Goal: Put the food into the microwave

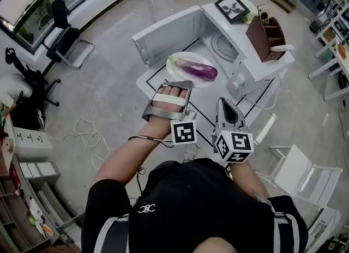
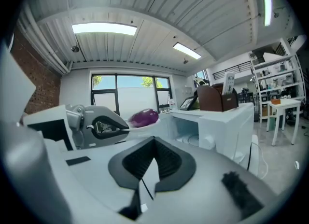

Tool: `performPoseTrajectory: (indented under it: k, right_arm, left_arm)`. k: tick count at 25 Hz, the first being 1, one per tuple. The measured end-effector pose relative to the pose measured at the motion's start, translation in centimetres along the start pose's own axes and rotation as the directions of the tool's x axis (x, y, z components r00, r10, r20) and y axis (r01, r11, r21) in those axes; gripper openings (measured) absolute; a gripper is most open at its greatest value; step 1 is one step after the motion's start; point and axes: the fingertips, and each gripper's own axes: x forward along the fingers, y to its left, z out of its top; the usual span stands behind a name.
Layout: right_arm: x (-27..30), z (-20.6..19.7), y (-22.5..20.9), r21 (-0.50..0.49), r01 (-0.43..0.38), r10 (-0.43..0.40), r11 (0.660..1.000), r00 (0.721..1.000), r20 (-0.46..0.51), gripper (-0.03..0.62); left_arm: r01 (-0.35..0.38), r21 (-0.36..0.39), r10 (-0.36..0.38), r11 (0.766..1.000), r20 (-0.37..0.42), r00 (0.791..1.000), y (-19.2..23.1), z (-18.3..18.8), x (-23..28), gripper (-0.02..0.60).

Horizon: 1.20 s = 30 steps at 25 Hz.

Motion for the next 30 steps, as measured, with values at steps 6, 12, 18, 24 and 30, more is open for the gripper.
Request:
performPoseTrajectory:
  k: [6, 12, 18, 24, 30]
  right_arm:
    - [-1.0, -1.2, -2.7, 0.013, 0.114, -0.114, 0.993, 0.993, -0.032, 0.006]
    - [-1.3, -1.1, -4.8, 0.017, 0.229, -0.228, 0.973, 0.973, -0.038, 0.006]
    - [-0.9, -0.8, -6.2, 0.038, 0.375, -0.373, 0.926, 0.927, -0.043, 0.006]
    - [-1.0, -0.5, -7.2, 0.065, 0.503, -0.501, 0.862, 0.864, -0.041, 0.006]
    - [-1.7, -0.3, -8.5, 0.086, 0.607, -0.605, 0.790, 0.795, -0.045, 0.006]
  left_arm:
    - [-0.019, 0.027, 0.016, 0.999, 0.115, 0.993, -0.6, 1.5, 5.1, 0.021]
    - [-0.016, 0.029, 0.009, 0.999, 0.217, 0.976, -1.2, 3.3, 9.6, 0.021]
    - [-0.042, 0.102, 0.007, 0.994, 0.327, 0.945, -1.4, 4.7, 14.9, 0.021]
    - [-0.089, 0.115, 0.038, 0.989, 0.386, 0.922, -1.5, 6.8, 20.7, 0.021]
    - [-0.096, 0.102, 0.044, 0.990, 0.427, 0.903, -3.1, 8.6, 26.1, 0.022]
